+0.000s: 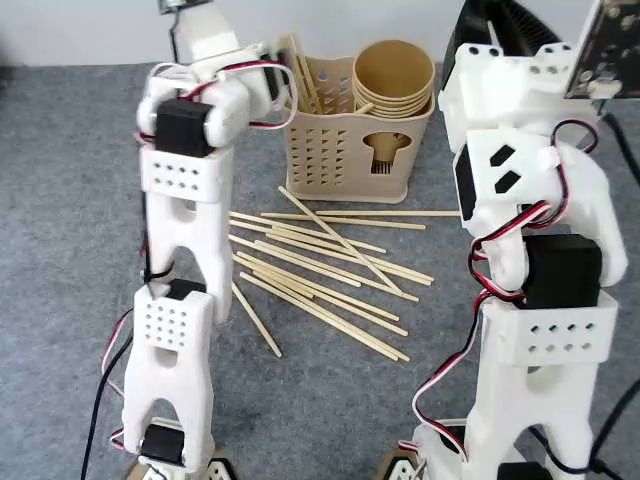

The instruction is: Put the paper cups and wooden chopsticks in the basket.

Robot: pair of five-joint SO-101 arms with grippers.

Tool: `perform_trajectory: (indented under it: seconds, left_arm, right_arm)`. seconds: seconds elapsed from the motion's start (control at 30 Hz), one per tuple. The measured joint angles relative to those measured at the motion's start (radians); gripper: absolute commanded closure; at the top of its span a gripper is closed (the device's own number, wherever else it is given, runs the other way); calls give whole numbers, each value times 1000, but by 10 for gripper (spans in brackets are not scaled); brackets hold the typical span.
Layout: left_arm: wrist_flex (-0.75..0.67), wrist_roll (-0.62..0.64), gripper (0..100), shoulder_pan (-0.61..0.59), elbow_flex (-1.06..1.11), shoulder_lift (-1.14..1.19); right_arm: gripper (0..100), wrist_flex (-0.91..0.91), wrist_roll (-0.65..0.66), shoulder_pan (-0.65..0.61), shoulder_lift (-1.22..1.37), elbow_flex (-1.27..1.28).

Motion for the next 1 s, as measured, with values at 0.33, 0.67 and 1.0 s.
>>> perform_trajectory:
  seconds: [0.33, 0.67, 1.0]
  left_arm:
    - [72, -75, 859, -353, 0, -77]
    - [72, -316, 984, -523, 48, -253]
    - [72, -388, 985, -539, 669, -769]
  right_arm:
    - [976, 63, 87, -52, 0, 0]
    - [976, 272, 192, -210, 0, 0]
    - [976, 601, 196, -267, 0, 0]
